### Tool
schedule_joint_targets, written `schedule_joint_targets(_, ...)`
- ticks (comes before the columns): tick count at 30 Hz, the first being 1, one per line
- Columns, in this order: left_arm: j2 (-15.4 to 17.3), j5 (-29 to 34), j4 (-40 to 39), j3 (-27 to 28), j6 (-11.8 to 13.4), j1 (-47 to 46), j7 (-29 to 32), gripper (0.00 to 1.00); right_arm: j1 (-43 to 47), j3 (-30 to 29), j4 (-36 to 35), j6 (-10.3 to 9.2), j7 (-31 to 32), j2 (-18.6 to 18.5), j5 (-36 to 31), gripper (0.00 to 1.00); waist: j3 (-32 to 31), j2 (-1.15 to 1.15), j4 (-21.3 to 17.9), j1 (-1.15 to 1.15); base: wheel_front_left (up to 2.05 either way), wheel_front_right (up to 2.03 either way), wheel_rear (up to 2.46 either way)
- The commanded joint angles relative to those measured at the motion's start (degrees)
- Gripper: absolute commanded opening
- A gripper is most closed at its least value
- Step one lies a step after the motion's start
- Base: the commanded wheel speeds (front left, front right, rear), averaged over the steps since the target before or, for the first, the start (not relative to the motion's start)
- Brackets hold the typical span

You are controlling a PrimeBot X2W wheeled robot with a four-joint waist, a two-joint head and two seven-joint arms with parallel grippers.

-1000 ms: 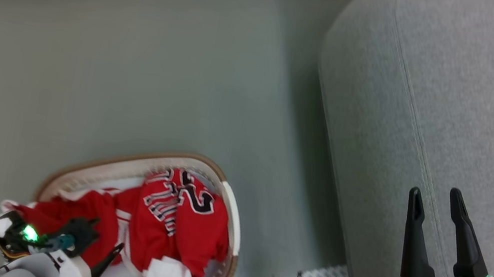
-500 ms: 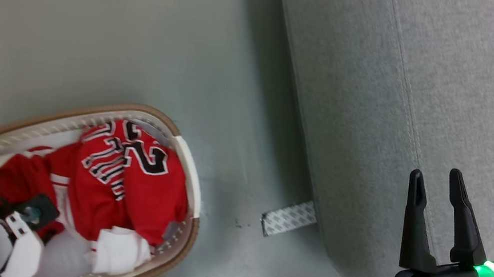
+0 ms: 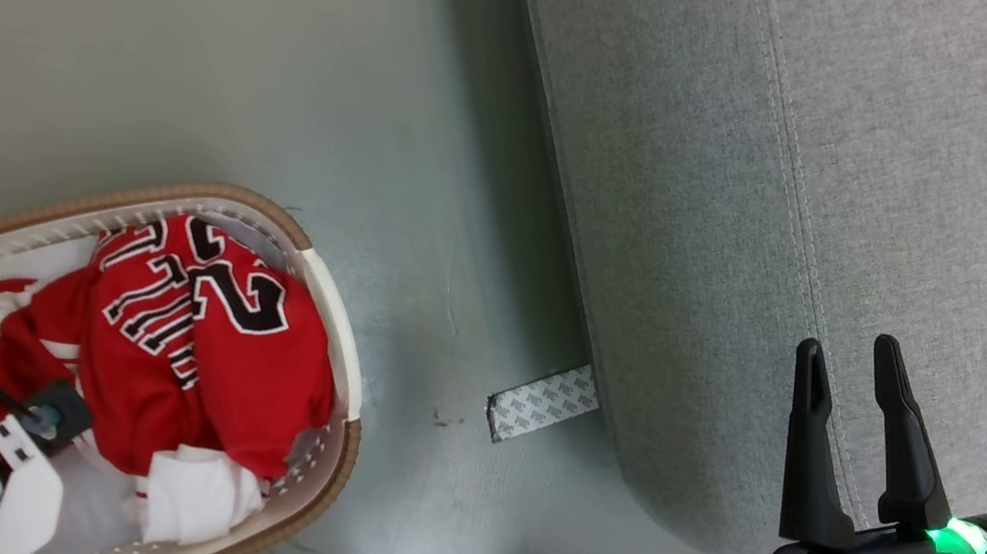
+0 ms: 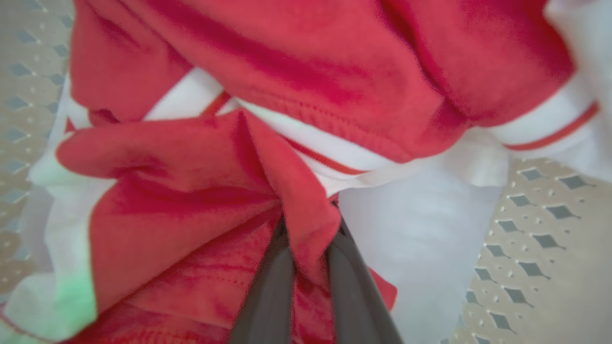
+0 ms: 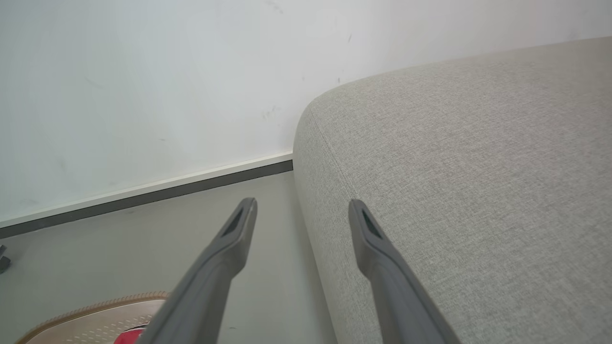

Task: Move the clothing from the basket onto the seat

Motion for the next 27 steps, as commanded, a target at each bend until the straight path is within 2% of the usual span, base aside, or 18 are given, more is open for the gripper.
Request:
schedule_joint_targets(1,-0.47,-0.69,0.3,-0.33,0.09,-0.24,-0.51,0.0,-0.53,-0.24,0.19,-0.14,0.02,-0.03,-0.44,1.0,-0.64,0.0,0.24,0.0,0.0,0.0,0.0)
schedule_joint_targets(8,-4.59,-3.09,1.88,-1.19,0.09,0.54,-2.19,0.0,-1.16,-2.15,2.19,-0.14,0.02,-0.07,-2.68,1.0,-6.6,0.0,2.82,0.0,0.0,0.0,0.0)
schedule_joint_targets(19,-14.61,-8.47,1.76,-1.21,0.09,3.62,-7.16,0.0,-0.19,-6.97,8.43,-0.14,0.02,-0.1,-8.44,1.0,-24.5,0.0,11.78,0.0,0.0,0.0,0.0)
schedule_joint_targets(20,-14.61,-8.47,1.76,-1.21,0.09,3.62,-7.16,0.0,-0.19,-6.97,8.43,-0.14,0.02,-0.1,-8.44,1.0,-24.5,0.0,11.78,0.0,0.0,0.0,0.0)
schedule_joint_targets(22,-16.81,-10.6,0.53,-0.6,0.1,4.26,-7.91,0.0,0.44,-7.67,10.32,-0.14,0.02,-0.1,-9.51,1.0,-28.71,0.0,14.14,0.0,0.0,0.0,0.0)
schedule_joint_targets(27,-19.01,-13.77,-2.83,1.79,0.1,5.52,-8.42,0.0,1.45,-8.11,12.78,-0.14,0.03,-0.1,-10.14,1.0,-34.86,0.0,17.47,0.0,0.0,0.0,0.0)
